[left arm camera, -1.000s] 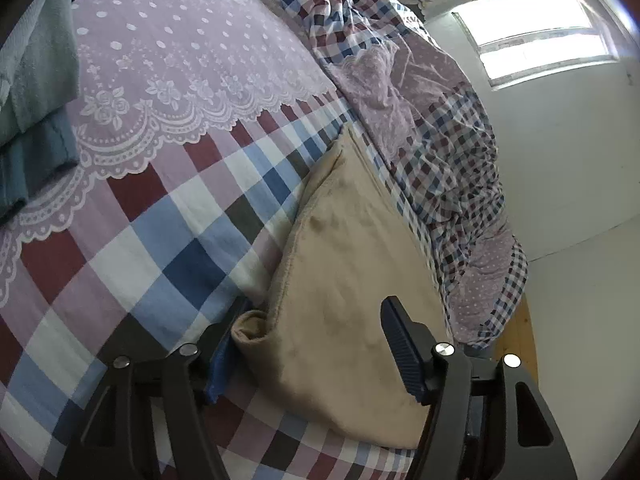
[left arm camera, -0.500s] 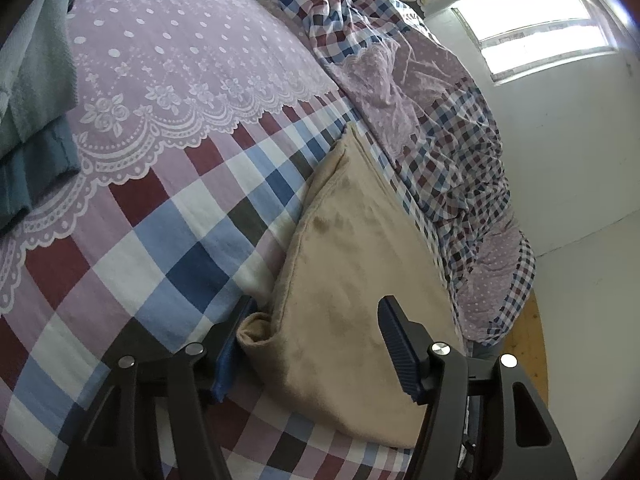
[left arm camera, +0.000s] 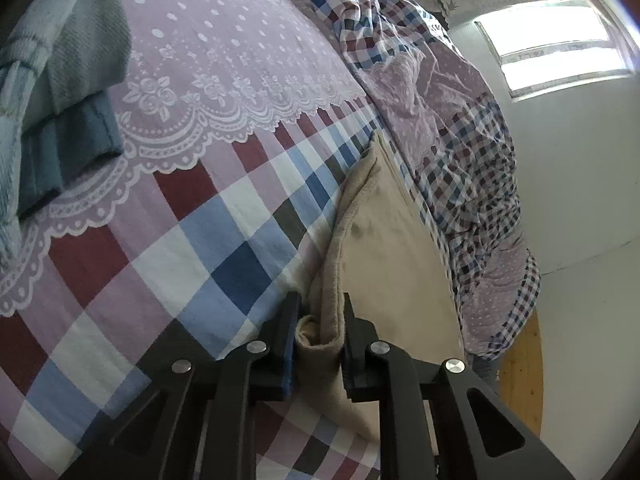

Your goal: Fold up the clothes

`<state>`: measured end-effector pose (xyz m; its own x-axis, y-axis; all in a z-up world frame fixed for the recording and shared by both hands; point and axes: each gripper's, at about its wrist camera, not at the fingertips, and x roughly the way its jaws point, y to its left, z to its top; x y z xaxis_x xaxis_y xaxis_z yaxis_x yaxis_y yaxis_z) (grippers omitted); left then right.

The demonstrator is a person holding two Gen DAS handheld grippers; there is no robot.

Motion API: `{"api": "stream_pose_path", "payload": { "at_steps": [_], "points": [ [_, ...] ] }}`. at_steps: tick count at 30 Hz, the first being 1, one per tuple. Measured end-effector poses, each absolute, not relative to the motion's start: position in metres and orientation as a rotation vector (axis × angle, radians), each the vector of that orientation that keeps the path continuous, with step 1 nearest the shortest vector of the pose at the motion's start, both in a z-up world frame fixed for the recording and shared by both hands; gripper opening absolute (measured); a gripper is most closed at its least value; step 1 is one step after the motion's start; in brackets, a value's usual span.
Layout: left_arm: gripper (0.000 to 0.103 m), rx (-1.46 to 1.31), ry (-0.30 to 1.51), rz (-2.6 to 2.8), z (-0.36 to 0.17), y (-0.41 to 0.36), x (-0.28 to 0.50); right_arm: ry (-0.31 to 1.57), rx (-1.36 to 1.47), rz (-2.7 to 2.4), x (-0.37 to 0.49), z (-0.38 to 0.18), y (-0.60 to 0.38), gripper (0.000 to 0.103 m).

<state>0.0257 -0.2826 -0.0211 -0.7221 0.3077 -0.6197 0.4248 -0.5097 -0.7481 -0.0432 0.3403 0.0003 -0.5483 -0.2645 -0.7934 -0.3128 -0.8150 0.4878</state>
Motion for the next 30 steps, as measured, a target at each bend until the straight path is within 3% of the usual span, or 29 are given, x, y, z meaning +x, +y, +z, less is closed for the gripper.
{"api": "stream_pose_path", "payload": {
  "at_steps": [3, 6, 15, 30],
  "points": [
    [0.013, 1.132, 1.547, -2.400, -0.024, -0.286, 0.028, 0.941, -1.464, 2.565, -0.041, -0.003, 0.345, 0.014],
    [0.010, 1.118, 1.589, -2.388, -0.026, -0.288, 0.030, 0.950, -1.430, 2.583, -0.036, -0.002, 0.348, 0.006],
    [0.005, 1.037, 1.653, -2.418, -0.013, -0.291, 0.041, 0.989, -1.193, 2.719, -0.008, 0.026, 0.357, 0.003],
    [0.004, 0.983, 1.782, -2.449, 0.013, -0.291, 0.103, 1.050, -1.074, 2.769, 0.060, 0.066, 0.377, 0.002]
  ]
}}
